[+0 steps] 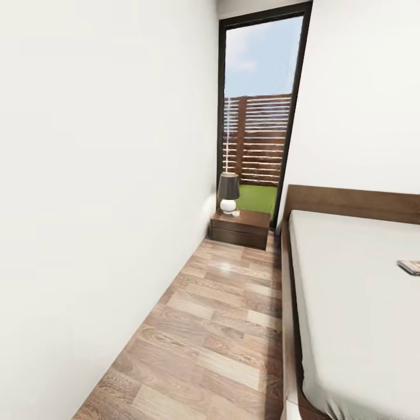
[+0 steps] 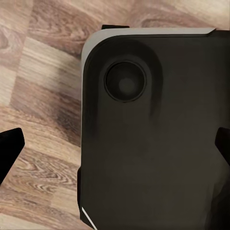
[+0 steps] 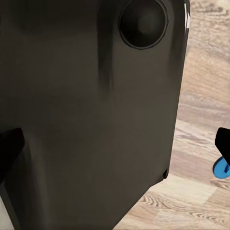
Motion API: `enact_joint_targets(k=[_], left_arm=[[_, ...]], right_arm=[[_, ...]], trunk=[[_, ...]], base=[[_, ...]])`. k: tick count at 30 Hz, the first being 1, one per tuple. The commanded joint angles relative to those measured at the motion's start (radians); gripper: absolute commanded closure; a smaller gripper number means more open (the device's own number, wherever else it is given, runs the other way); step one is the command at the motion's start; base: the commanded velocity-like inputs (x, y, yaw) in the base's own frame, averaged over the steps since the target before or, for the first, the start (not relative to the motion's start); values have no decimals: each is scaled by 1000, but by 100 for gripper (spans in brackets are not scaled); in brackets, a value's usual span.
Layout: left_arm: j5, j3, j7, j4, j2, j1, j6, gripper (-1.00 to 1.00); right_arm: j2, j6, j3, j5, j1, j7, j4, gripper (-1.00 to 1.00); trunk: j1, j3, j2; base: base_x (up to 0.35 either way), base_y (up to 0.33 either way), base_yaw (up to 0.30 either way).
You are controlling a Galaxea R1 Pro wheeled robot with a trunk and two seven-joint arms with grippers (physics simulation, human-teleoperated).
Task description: In the bedroom, move the book from the bed onto either nightstand, and place the two sandals side by side next to the bed.
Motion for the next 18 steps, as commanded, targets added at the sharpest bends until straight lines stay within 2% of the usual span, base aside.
enact_joint_targets(k=[1, 18], left_arm=[[6, 0, 0, 0, 0, 0, -3, -100], [6, -1, -1, 0, 0, 0, -3, -100]], right_arm=[[0, 0, 1, 1, 0, -1, 0, -100], [-1, 0, 0, 1, 0, -1, 0, -100]], trunk=[[0, 0, 0], [0, 0, 0]], base=[[0, 0, -86], [0, 0, -86]])
